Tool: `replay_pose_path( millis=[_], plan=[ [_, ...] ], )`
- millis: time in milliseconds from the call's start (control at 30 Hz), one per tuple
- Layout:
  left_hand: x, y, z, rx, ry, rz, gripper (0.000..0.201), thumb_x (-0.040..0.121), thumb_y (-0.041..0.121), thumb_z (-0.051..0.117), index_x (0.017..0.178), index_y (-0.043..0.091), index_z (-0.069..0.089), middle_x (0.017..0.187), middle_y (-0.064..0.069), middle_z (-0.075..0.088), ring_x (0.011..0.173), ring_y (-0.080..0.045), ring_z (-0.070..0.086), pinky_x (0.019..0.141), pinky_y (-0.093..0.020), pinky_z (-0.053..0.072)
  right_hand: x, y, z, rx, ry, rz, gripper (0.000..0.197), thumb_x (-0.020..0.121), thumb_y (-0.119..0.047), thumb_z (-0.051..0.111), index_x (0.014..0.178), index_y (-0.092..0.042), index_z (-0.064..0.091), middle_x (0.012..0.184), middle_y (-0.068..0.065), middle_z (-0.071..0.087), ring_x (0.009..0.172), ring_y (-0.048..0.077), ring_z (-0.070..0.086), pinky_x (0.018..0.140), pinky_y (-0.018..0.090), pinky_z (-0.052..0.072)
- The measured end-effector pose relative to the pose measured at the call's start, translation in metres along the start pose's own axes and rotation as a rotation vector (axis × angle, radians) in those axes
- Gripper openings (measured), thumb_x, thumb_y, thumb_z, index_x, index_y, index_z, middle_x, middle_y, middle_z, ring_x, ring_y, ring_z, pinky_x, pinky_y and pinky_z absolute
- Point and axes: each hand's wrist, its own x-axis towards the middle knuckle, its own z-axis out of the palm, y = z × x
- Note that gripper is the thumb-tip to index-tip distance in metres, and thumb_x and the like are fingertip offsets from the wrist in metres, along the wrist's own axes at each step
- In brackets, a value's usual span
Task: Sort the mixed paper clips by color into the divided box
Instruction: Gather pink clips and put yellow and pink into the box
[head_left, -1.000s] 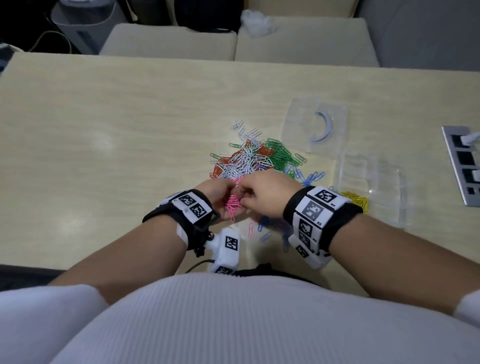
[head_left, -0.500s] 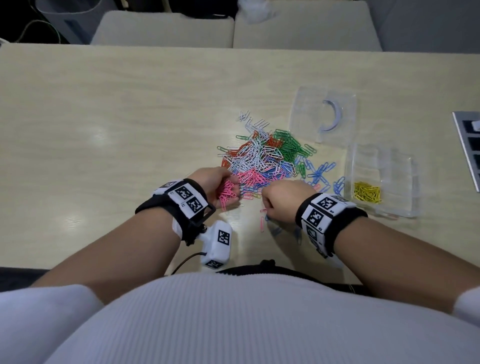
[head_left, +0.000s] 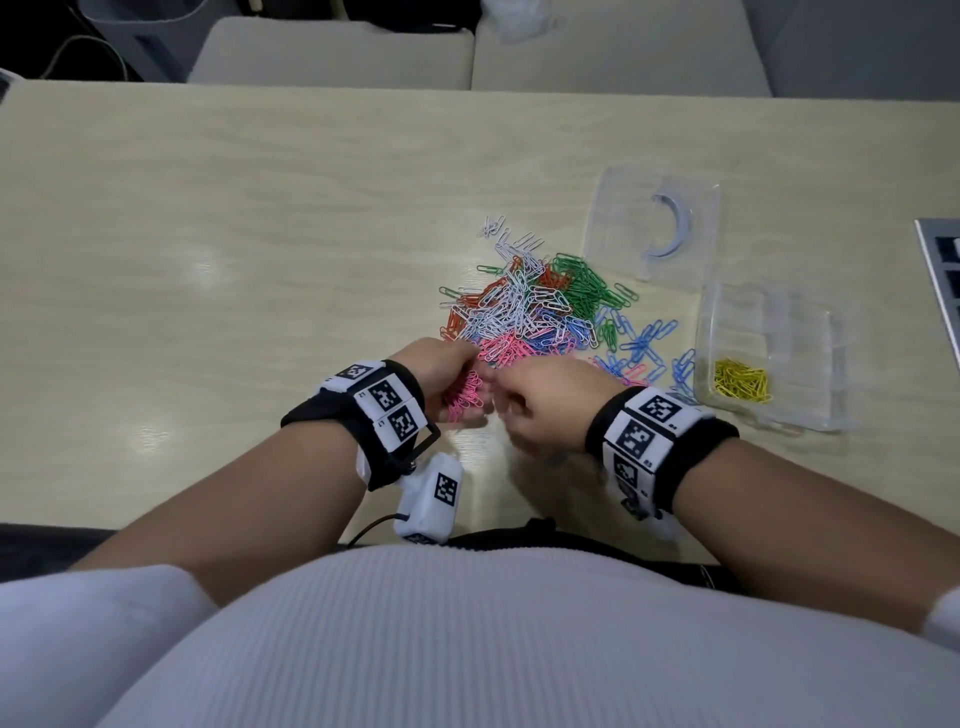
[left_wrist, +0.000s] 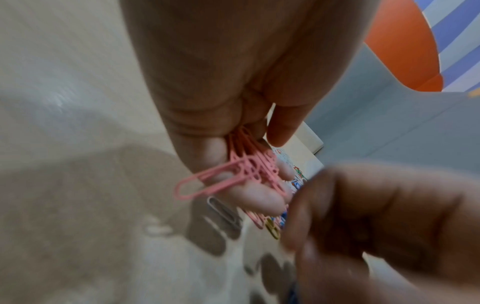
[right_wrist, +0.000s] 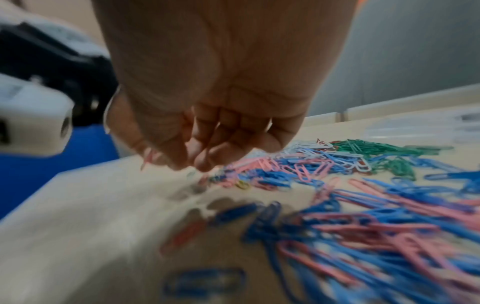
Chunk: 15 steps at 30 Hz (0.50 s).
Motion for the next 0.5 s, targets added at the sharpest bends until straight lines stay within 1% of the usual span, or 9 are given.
replay_pose_path(
  millis=[67, 100, 133, 200, 267, 367, 400, 433, 500],
  plan=[
    [-0.001, 0.000, -0.002, -0.010, 0.001, -0.009, 0.039, 0.101, 0.027, 0.038, 0.075, 0.007, 0.058, 0.053, -0.007, 0.056, 0.043, -0.017, 0.058, 0.049, -0.027, 0.055, -0.003, 0.005, 0.007, -0.136, -0.156, -0.006, 0.017, 0.085, -0.027, 0.058, 0.103, -0.027, 0.059, 0.100, -0.006, 0.053, 0.097, 0.018, 0.055, 0.071, 0.028, 0.040],
    [-0.001, 0.000, -0.002, -0.017, 0.005, -0.016, 0.039, 0.102, 0.027, 0.038, 0.075, 0.008, 0.058, 0.053, -0.006, 0.056, 0.043, -0.015, 0.058, 0.047, -0.025, 0.054, -0.003, 0.008, 0.010, -0.178, -0.188, 0.002, 0.020, 0.086, -0.030, 0.059, 0.106, -0.028, 0.059, 0.105, -0.005, 0.052, 0.100, 0.019, 0.055, 0.073, 0.030, 0.041],
    [-0.001, 0.000, -0.002, -0.025, 0.004, -0.021, 0.040, 0.102, 0.028, 0.037, 0.075, 0.008, 0.058, 0.052, -0.005, 0.057, 0.042, -0.014, 0.058, 0.046, -0.024, 0.054, -0.002, 0.011, 0.013, -0.190, -0.188, 0.008, 0.019, 0.087, -0.032, 0.058, 0.106, -0.028, 0.059, 0.107, -0.004, 0.052, 0.102, 0.020, 0.054, 0.075, 0.031, 0.041],
    [-0.002, 0.001, -0.003, -0.059, -0.003, -0.026, 0.040, 0.103, 0.029, 0.036, 0.075, 0.008, 0.057, 0.050, -0.004, 0.056, 0.041, -0.013, 0.058, 0.045, -0.022, 0.053, -0.001, 0.015, 0.015, -0.188, -0.139, 0.003, 0.014, 0.090, -0.032, 0.054, 0.101, -0.027, 0.060, 0.102, -0.004, 0.050, 0.100, 0.022, 0.055, 0.072, 0.031, 0.038],
    [-0.002, 0.002, -0.005, -0.114, -0.017, -0.035, 0.041, 0.103, 0.030, 0.035, 0.076, 0.008, 0.056, 0.052, -0.006, 0.054, 0.042, -0.014, 0.057, 0.043, -0.023, 0.053, 0.000, 0.015, 0.016, -0.239, -0.102, -0.007, 0.014, 0.092, -0.030, 0.049, 0.099, -0.025, 0.059, 0.101, -0.002, 0.050, 0.098, 0.023, 0.056, 0.069, 0.030, 0.035],
    [-0.004, 0.002, -0.006, -0.158, -0.028, -0.052, 0.045, 0.103, 0.033, 0.034, 0.076, 0.006, 0.056, 0.057, -0.008, 0.052, 0.053, -0.018, 0.055, 0.044, -0.026, 0.055, 0.002, 0.012, 0.018, -0.330, -0.103, -0.001, 0.023, 0.093, -0.029, 0.045, 0.110, -0.018, 0.058, 0.109, 0.003, 0.053, 0.101, 0.025, 0.056, 0.073, 0.033, 0.035],
    [-0.004, 0.002, -0.007, -0.169, -0.030, -0.055, 0.046, 0.103, 0.034, 0.033, 0.075, 0.005, 0.056, 0.058, -0.009, 0.051, 0.057, -0.020, 0.053, 0.046, -0.027, 0.055, 0.003, 0.012, 0.018, -0.331, -0.081, 0.004, 0.024, 0.093, -0.030, 0.045, 0.110, -0.018, 0.057, 0.109, 0.003, 0.054, 0.101, 0.025, 0.056, 0.075, 0.033, 0.037],
    [-0.003, 0.002, -0.007, -0.173, -0.029, -0.054, 0.048, 0.103, 0.035, 0.033, 0.075, 0.005, 0.057, 0.059, -0.010, 0.052, 0.058, -0.021, 0.053, 0.049, -0.029, 0.055, 0.003, 0.011, 0.016, -0.297, -0.027, 0.006, 0.021, 0.093, -0.031, 0.044, 0.105, -0.020, 0.057, 0.107, 0.002, 0.054, 0.100, 0.024, 0.056, 0.077, 0.034, 0.038],
    [-0.002, 0.002, -0.007, -0.160, -0.029, -0.045, 0.049, 0.103, 0.036, 0.033, 0.074, 0.005, 0.057, 0.057, -0.011, 0.054, 0.054, -0.022, 0.055, 0.055, -0.033, 0.057, 0.003, 0.006, 0.009, -0.156, 0.115, 0.024, 0.010, 0.090, -0.034, 0.046, 0.090, -0.025, 0.051, 0.096, -0.002, 0.050, 0.093, 0.022, 0.056, 0.073, 0.032, 0.036]
  ],
)
